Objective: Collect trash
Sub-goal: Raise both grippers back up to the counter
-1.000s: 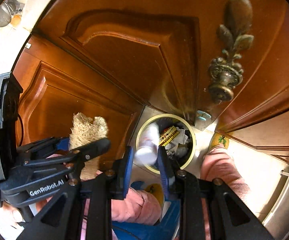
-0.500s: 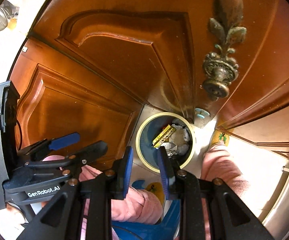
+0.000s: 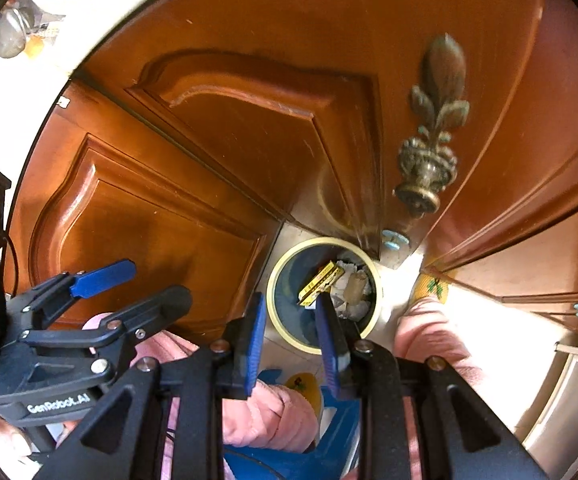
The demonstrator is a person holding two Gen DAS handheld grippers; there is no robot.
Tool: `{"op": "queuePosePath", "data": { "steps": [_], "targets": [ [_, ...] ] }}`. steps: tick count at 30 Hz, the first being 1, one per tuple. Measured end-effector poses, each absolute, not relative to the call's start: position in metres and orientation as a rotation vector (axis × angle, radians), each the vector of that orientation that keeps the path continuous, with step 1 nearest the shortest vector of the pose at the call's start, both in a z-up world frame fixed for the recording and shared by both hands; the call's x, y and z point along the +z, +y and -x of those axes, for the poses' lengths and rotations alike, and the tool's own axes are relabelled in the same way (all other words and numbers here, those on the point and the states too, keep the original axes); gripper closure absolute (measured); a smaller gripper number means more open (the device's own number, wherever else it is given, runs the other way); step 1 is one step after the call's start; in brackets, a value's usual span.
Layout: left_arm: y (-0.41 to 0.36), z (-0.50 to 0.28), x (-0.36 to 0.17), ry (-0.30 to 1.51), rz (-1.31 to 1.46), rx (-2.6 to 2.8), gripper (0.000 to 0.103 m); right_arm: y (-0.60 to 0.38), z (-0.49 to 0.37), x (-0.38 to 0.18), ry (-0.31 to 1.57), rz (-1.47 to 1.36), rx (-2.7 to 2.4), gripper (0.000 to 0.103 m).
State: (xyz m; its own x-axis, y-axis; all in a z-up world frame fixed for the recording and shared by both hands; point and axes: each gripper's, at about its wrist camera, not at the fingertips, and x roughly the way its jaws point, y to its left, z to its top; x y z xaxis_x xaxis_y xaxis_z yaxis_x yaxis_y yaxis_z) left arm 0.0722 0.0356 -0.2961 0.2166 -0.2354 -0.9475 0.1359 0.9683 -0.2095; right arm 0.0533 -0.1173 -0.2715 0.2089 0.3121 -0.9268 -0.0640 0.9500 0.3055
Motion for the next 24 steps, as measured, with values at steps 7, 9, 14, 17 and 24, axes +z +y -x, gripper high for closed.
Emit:
{"op": "queuePosePath", "data": {
  "steps": [7,9,14,17,24],
  "targets": [
    [0.036,-0.071,-0.261,1.283,0.042,-0.256,0.016,-0.122,-0.053,-0.237,1.273,-0.218,0.263,0.077],
    [0.037,-0.071,-0.246,1.257,0.019,-0.260,0.016,-0.124,-0.053,-0.222,1.248,-0.223,0.269,0.077],
    [0.042,-0.080,-0.201,1.183,-0.034,-0.268,0.016,-0.127,-0.058,-0.179,1.179,-0.227,0.305,0.077],
    [0.044,-0.092,-0.172,1.139,-0.052,-0.284,0.016,-0.129,-0.065,-0.150,1.130,-0.223,0.322,0.077],
    [0.021,-0.135,-0.103,0.980,-0.176,-0.288,0.016,-0.154,-0.110,-0.083,1.034,-0.228,0.324,0.077]
  ]
}}
